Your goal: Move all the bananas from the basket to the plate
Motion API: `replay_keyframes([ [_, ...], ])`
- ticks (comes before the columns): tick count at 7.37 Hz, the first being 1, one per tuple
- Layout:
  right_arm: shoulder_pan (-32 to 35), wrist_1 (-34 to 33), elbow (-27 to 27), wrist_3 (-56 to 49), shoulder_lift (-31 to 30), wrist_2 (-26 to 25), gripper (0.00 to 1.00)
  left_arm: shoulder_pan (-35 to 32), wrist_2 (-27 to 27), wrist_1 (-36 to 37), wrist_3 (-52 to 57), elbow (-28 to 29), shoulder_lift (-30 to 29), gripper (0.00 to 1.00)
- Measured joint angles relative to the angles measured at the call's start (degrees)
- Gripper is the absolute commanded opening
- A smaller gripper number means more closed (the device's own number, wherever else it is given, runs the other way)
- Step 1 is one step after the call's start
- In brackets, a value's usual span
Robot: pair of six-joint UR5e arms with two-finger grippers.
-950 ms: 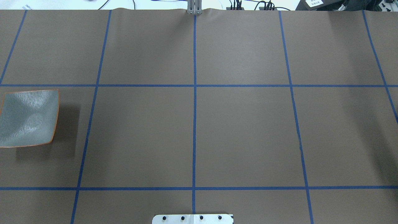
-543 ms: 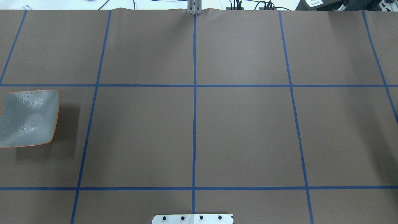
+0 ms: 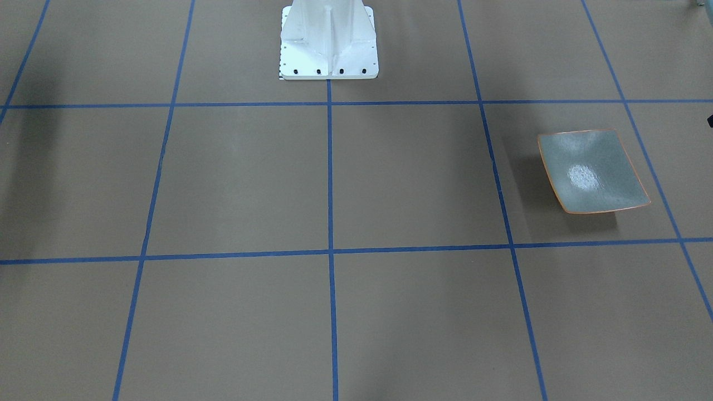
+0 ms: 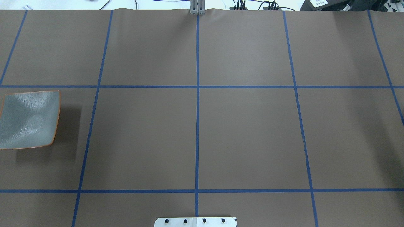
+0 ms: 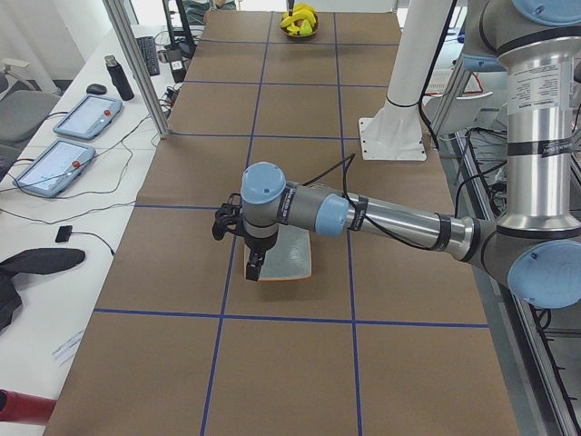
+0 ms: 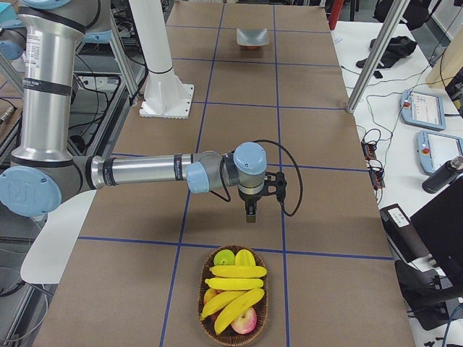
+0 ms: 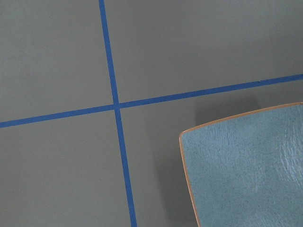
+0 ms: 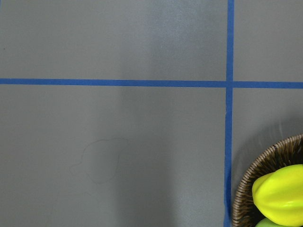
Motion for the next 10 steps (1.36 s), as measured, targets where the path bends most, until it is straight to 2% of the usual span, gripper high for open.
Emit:
replay_keyframes([
  [6, -0.1, 0.0, -0.3, -0.3, -0.2, 0.9, 1.0, 0.1, 0.2, 0.1, -0.5, -0.9, 0.0, 0.99],
  [10, 0.2, -0.3, -1.2, -3.9, -0.1, -4.3, 1.0, 0.1, 0.1, 0.1, -1.2, -0.9, 0.1, 0.99],
])
